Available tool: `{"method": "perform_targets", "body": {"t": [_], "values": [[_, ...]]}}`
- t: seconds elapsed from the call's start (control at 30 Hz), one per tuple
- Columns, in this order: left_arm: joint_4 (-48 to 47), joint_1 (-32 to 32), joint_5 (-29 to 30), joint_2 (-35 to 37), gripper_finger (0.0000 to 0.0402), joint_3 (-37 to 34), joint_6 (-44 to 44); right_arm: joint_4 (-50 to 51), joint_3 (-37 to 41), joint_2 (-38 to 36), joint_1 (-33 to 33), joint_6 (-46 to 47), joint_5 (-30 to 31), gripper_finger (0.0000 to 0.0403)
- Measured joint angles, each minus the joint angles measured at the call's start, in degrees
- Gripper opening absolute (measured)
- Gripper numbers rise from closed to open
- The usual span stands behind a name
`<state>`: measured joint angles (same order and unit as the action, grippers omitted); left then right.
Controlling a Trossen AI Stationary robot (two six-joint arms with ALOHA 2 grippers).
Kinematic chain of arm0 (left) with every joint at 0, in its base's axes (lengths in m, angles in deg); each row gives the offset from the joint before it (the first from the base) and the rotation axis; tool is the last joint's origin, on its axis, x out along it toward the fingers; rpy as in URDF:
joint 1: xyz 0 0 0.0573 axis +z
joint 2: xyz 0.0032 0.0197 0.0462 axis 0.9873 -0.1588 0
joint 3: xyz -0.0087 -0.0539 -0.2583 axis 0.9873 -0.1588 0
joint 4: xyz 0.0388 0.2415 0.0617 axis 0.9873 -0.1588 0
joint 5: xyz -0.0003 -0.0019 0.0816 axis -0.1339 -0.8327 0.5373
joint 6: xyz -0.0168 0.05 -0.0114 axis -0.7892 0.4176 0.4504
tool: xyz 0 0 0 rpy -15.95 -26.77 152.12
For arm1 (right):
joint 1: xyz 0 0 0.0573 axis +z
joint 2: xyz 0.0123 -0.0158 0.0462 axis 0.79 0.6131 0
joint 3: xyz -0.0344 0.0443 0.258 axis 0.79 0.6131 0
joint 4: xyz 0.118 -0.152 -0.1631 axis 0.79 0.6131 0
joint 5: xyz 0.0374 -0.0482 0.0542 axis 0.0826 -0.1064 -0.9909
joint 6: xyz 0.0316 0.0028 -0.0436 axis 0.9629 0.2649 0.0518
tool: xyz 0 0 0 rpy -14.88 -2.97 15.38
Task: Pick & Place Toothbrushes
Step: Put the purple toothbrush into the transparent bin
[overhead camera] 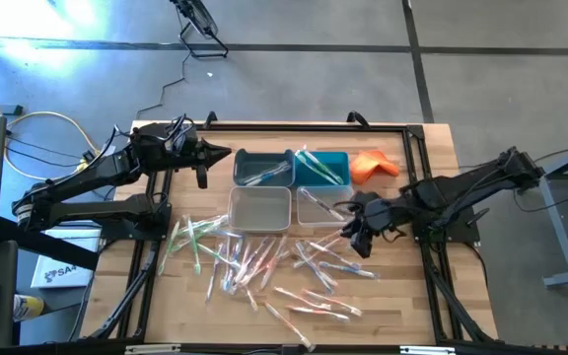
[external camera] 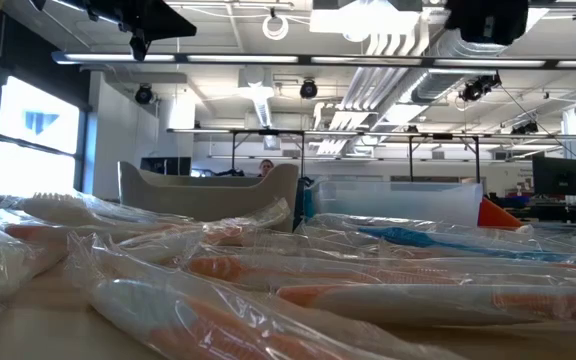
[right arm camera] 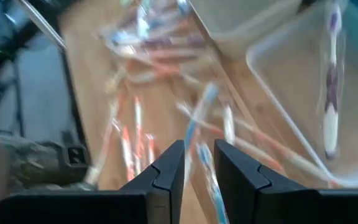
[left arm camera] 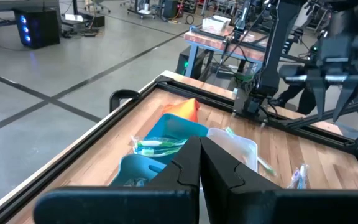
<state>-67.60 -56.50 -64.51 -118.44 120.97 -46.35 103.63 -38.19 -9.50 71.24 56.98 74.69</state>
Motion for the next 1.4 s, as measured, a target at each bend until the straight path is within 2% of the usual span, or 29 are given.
{"method": "perform_targets", "body": {"t": [0.23, 0.93, 1.4], "values": [[0.0, 0.0, 0.0, 0.0, 0.0000, 0.0, 0.0, 3.1, 0.0, 6.1, 1.8, 0.4, 0.4, 0.0080], [-0.1, 0.0, 0.0, 0.0, 0.0000, 0.0, 0.0, 2.1, 0.0, 25.4, 2.7, -4.5, 0.4, 0.0080], [-0.1, 0.0, 0.0, 0.0, 0.0000, 0.0, 0.0, -4.8, 0.0, 30.8, 2.7, -4.4, 0.2, 0.0080]]}}
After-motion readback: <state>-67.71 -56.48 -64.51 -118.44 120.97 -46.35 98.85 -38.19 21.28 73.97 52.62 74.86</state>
